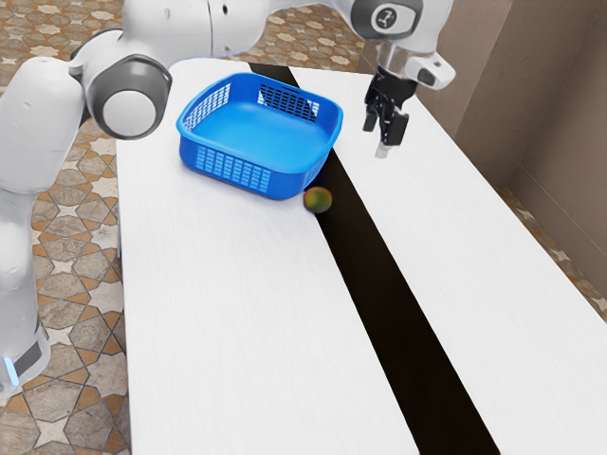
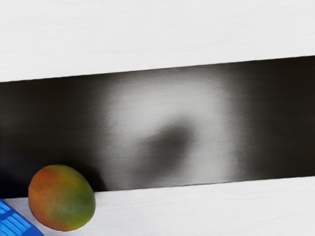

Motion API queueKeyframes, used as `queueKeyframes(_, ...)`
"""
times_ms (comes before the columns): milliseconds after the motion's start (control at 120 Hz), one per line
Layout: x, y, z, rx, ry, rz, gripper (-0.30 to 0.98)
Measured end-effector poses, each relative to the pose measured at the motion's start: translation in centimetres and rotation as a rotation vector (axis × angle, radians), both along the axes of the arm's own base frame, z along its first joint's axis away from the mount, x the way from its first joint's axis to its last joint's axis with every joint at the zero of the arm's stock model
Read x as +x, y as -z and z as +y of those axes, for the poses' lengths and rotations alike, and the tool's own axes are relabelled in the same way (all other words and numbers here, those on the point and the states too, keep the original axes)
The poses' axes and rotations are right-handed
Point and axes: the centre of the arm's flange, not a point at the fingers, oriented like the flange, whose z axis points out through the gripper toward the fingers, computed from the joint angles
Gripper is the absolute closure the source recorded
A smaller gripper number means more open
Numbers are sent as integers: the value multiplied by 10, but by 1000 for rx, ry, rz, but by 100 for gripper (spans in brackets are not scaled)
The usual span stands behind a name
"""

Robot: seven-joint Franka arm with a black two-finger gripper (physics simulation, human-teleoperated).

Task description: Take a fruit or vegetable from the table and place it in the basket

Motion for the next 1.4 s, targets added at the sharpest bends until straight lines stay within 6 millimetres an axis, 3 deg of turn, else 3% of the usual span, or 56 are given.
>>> queueKeyframes(233,3,-2,0,-8,17,-24,0)
queueKeyframes(333,4,0,9,-43,2,-30,0)
queueKeyframes(600,21,34,7,-73,16,6,0)
queueKeyframes(767,28,71,-15,-109,40,102,0)
queueKeyframes(858,36,104,-15,-117,32,178,0)
queueKeyframes(950,36,119,-9,-104,17,232,0)
queueKeyframes(1100,35,135,-4,-80,4,287,0)
queueKeyframes(1400,29,142,-15,19,52,358,0)
